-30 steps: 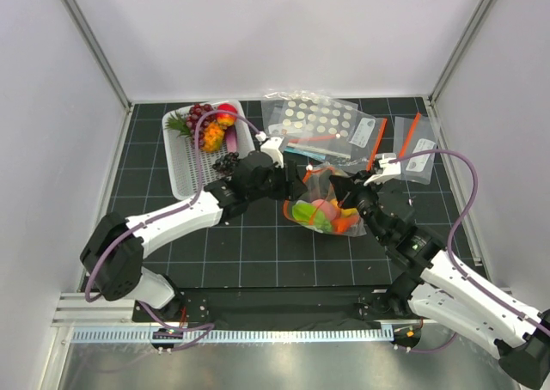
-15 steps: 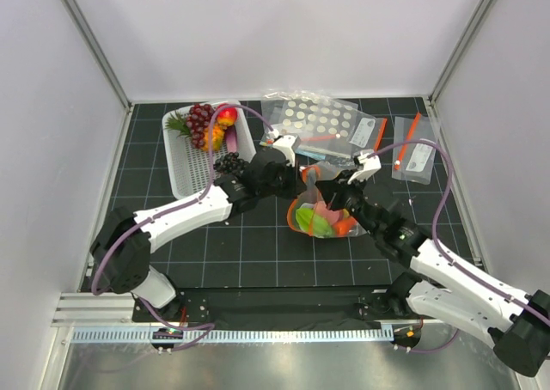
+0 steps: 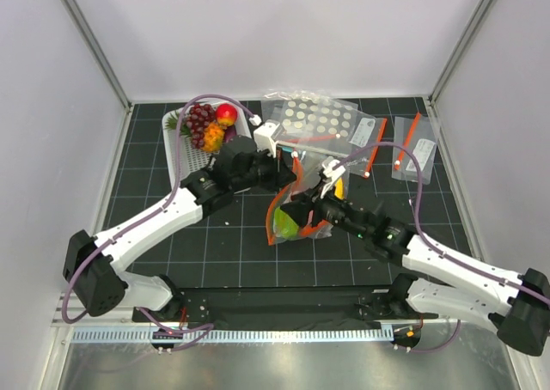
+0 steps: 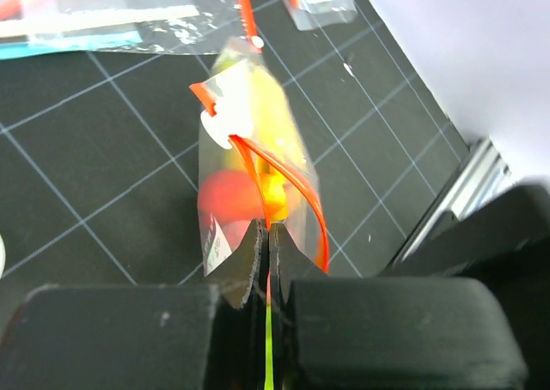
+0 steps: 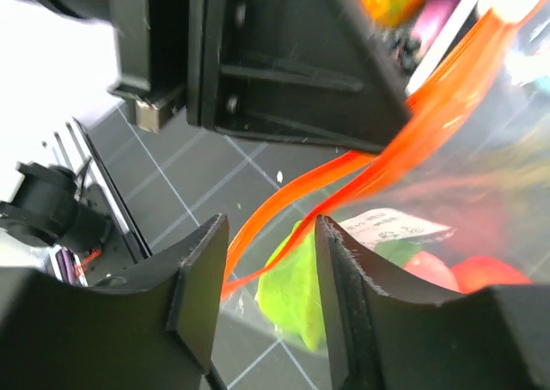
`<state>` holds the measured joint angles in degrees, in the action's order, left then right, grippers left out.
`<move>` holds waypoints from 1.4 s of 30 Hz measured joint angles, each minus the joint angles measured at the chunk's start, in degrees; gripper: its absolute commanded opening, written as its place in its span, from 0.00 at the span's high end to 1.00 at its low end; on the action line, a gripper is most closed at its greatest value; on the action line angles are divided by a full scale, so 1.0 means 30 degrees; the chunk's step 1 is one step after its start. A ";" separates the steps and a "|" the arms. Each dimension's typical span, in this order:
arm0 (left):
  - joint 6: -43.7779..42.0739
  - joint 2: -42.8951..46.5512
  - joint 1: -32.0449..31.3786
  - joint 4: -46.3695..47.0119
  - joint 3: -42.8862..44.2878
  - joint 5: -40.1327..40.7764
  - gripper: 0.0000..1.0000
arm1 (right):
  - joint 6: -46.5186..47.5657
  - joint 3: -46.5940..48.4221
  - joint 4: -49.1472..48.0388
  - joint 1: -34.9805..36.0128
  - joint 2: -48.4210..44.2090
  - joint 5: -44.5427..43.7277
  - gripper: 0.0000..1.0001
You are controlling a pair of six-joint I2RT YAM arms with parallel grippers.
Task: Place the food in the zip-top bag and seal the zipper
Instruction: Zip the zipper food storage bag at the center of the board.
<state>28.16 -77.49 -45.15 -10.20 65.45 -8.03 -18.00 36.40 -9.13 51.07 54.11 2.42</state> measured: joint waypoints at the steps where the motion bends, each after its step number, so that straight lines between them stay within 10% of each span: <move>1: -0.0306 0.0131 -0.0007 -0.0073 0.0000 -0.0233 1.00 | 0.0160 -0.0066 -0.0044 -0.0007 -0.0357 0.0080 0.48; 13: -0.2608 0.1661 -0.0036 -0.0430 -0.0007 -0.1887 1.00 | 0.1559 -0.2106 -0.1217 -0.0022 -0.7373 -0.4036 0.53; 25: -0.3934 0.2361 -0.0299 -0.0423 -0.0044 -0.3410 1.00 | 0.3745 -0.2659 -0.2004 -0.0328 -0.4889 -0.7198 0.55; 42: -0.6608 0.2412 -0.3213 -0.3432 0.1290 -0.5763 1.00 | 0.6382 -0.2710 -0.1661 -0.0707 -0.7461 -0.1122 0.33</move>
<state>8.34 -70.26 -54.78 -20.49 69.32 -25.32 1.15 28.27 -14.11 48.95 31.73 -0.95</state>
